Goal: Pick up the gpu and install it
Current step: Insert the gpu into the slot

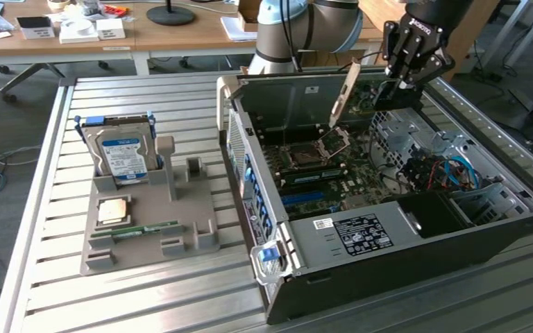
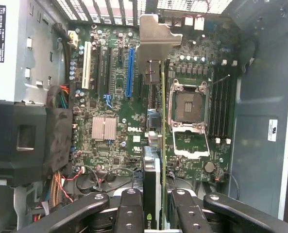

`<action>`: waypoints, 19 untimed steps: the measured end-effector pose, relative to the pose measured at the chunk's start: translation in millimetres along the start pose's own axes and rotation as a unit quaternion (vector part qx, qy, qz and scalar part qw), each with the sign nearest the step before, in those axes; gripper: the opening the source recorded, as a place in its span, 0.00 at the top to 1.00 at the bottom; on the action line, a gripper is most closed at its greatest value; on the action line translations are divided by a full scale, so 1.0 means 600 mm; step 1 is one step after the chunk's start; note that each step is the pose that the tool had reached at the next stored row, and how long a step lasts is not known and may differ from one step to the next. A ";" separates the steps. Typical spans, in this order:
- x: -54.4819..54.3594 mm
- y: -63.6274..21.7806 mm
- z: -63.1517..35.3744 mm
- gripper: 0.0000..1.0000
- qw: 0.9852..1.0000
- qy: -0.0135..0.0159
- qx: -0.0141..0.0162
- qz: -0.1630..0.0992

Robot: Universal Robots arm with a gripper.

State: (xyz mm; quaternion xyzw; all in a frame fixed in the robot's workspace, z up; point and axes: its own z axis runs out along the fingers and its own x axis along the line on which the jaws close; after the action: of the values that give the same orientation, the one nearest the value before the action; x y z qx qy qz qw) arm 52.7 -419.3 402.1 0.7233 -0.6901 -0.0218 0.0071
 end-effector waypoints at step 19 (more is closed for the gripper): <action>-0.002 0.050 0.029 0.73 1.000 0.000 0.014 0.019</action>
State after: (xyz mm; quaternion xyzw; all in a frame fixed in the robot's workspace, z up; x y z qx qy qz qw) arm 22.3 -419.3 385.9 0.7100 -0.7041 -0.0125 -0.0027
